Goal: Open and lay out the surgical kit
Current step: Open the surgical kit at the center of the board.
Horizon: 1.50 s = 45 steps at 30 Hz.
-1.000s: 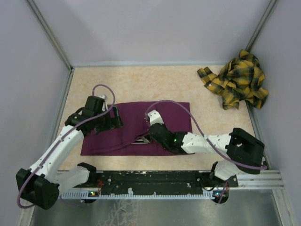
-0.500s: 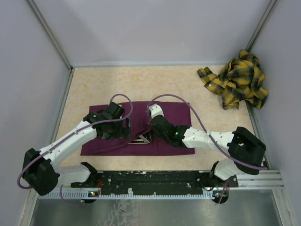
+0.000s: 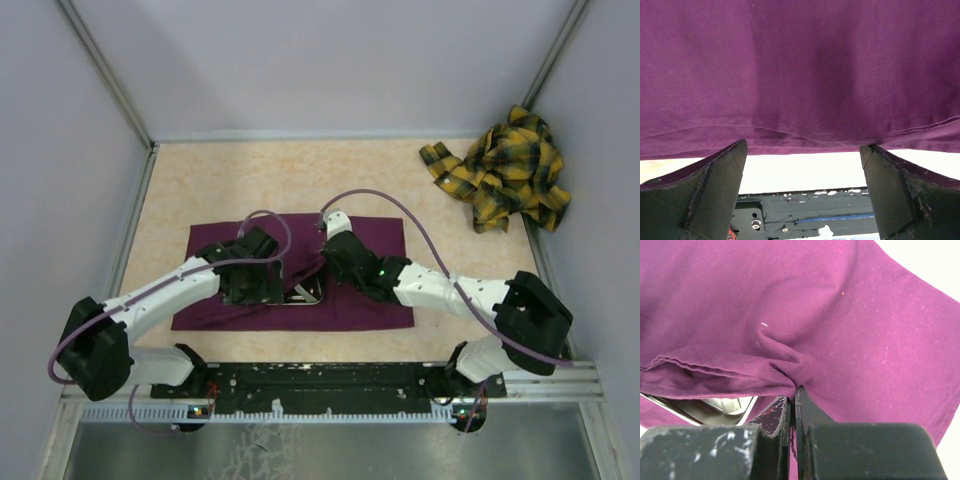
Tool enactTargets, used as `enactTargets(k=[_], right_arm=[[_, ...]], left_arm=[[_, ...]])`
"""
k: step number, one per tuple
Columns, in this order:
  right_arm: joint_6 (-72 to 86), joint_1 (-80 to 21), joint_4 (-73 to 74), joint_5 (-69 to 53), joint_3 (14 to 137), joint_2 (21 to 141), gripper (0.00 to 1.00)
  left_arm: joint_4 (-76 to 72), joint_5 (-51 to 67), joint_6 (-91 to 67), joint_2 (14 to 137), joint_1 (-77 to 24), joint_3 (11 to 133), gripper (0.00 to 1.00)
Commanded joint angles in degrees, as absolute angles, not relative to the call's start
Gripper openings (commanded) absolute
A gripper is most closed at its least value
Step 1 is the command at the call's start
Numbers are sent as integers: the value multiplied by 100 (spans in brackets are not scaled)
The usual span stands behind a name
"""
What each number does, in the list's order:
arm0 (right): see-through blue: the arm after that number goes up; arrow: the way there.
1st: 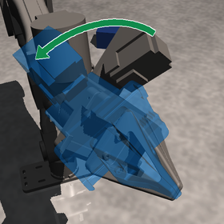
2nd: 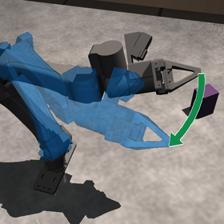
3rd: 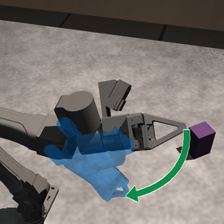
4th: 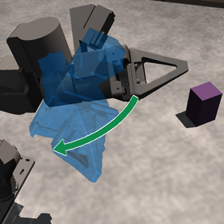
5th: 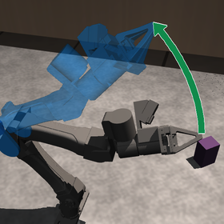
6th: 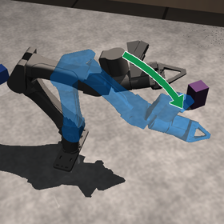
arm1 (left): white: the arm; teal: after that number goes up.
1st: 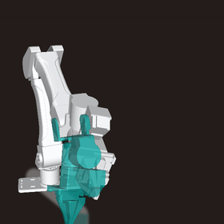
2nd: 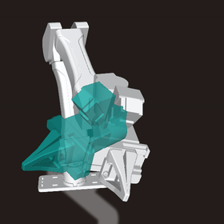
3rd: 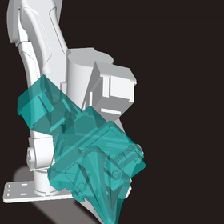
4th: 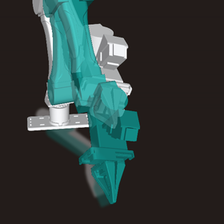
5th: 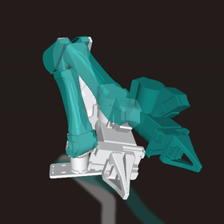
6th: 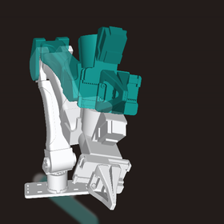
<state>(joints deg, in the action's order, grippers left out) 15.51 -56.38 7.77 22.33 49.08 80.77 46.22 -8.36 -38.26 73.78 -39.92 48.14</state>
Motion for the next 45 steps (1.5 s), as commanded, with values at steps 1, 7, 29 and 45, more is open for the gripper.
enactTargets(k=[1,7,29,45], right_arm=[[1430,-5477,645,2168,5383,7825,0],[1389,-5426,722,2104,5537,7901,0],[1266,-5377,1077,2127,5805,7655,0],[1180,-5225,1405,2284,6382,7898,0]], left_arm=[[4479,-782,-3981,7288,-4136,4755,99],[4487,-834,-3980,7173,-4224,4795,99],[4487,-2184,-4131,7703,-4212,5416,94],[4021,-1958,-3659,8158,-3390,5929,8]])
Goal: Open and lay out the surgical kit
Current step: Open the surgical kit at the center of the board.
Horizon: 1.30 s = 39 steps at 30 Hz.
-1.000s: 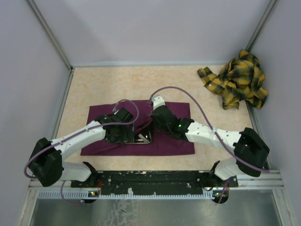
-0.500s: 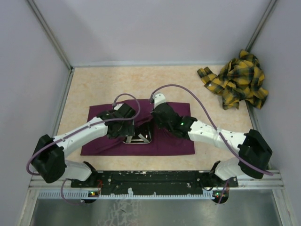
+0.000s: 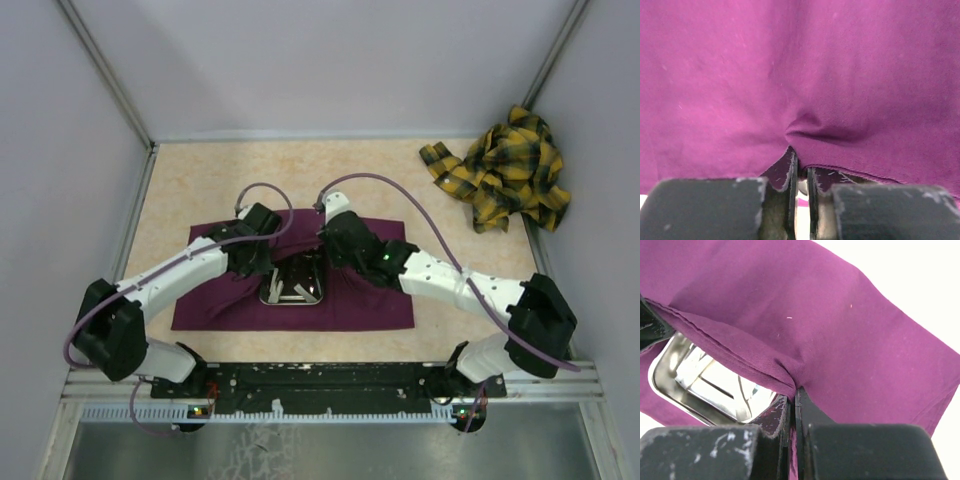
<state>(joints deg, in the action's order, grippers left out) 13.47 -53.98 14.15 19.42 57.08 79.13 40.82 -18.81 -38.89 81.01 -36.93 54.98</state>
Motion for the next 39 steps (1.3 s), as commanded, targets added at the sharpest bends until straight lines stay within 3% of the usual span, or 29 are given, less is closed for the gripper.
enactTargets(k=[1,25,39], right_arm=[[1145,-5201,1474,2363,6502,7940,0],[-29,-3916,1601,2476,9259,9717,0],[-11,-2844,564,1591,10529,11597,0]], left_arm=[[4023,-1960,-3604,8183,-3311,6038,2],[3607,-1756,-2623,10193,-1677,9508,0],[3184,-1645,-2325,12473,-1224,12132,0]])
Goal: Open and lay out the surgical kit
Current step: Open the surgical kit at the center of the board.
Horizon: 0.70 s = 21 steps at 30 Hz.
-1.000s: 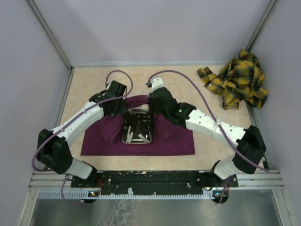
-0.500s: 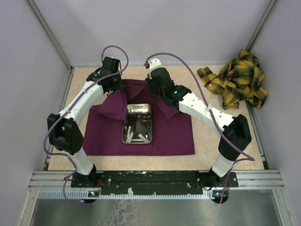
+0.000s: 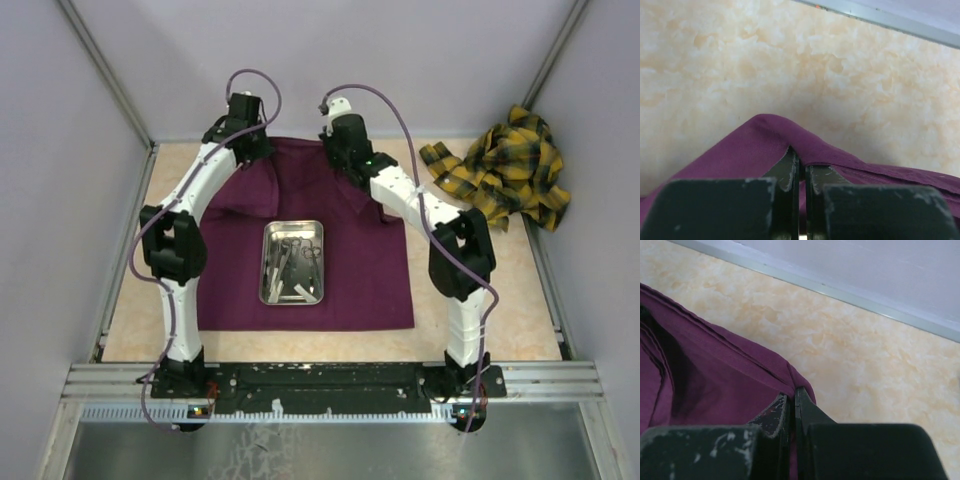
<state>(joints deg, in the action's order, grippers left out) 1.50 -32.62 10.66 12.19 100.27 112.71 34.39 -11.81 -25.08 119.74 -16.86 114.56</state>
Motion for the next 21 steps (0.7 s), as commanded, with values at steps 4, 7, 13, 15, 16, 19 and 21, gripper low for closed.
enactTargets(k=[4,7,13,15,16,19,21], right_arm=[[-175,-2764,351,1601,11060,12185,0],[-279,-2672,351,1611,11520,12646,0],[-126,-2300,591,1728,12625,13546,22],[16,-2154,839,1742,13162,13963,41],[80,-2081,962,1703,13448,14130,49],[243,-1899,1129,1535,14052,14461,71],[279,-1812,1134,1393,14183,14498,78]], left_arm=[[2867,-1521,-2242,12919,-1120,12694,0],[2447,-1409,-2213,13063,-1057,12718,0],[1751,-1093,-2075,13538,-903,13001,43],[1568,-939,-2035,13759,-814,13214,81],[1551,-903,-2019,13864,-787,13352,88],[1444,-932,-1996,13968,-707,13487,99],[1398,-927,-1957,13905,-684,13485,99]])
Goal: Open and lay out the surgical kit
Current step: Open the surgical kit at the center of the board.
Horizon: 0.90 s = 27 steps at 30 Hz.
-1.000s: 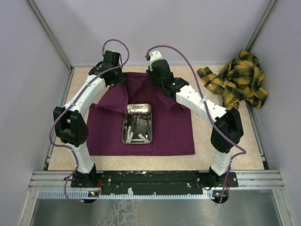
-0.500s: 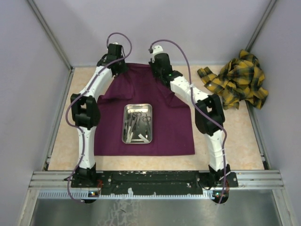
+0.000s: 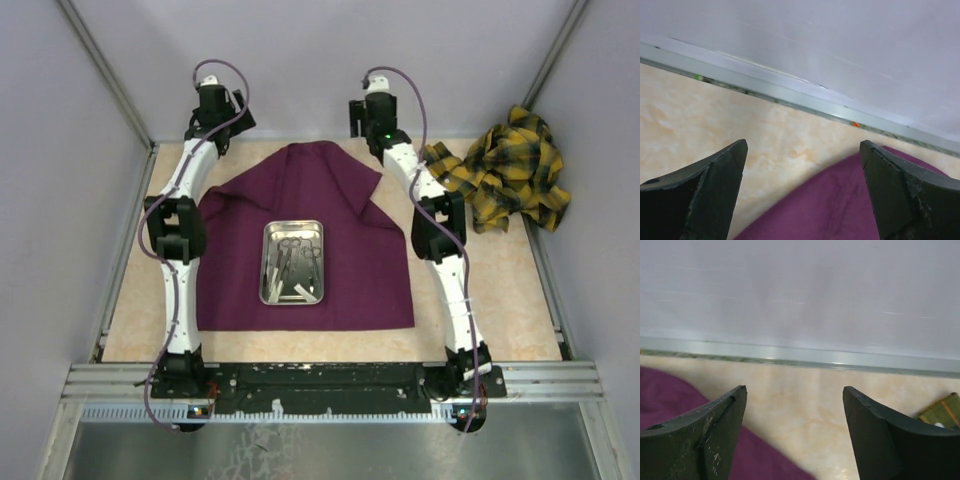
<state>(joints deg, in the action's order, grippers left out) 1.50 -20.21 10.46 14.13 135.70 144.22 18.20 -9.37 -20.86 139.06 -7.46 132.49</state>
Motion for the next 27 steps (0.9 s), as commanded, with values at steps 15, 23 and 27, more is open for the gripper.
enactTargets(k=[15,23,27], right_arm=[[1062,-1726,1707,233,11923,12890,71],[1618,-1723,2253,-202,11121,12509,70],[2046,-1706,2411,-197,10780,12433,70]], left_arm=[[2375,-862,-2666,12225,-767,11381,100],[2265,-542,-2829,11147,-796,9471,99],[2257,-456,-2857,10710,-800,8804,99]])
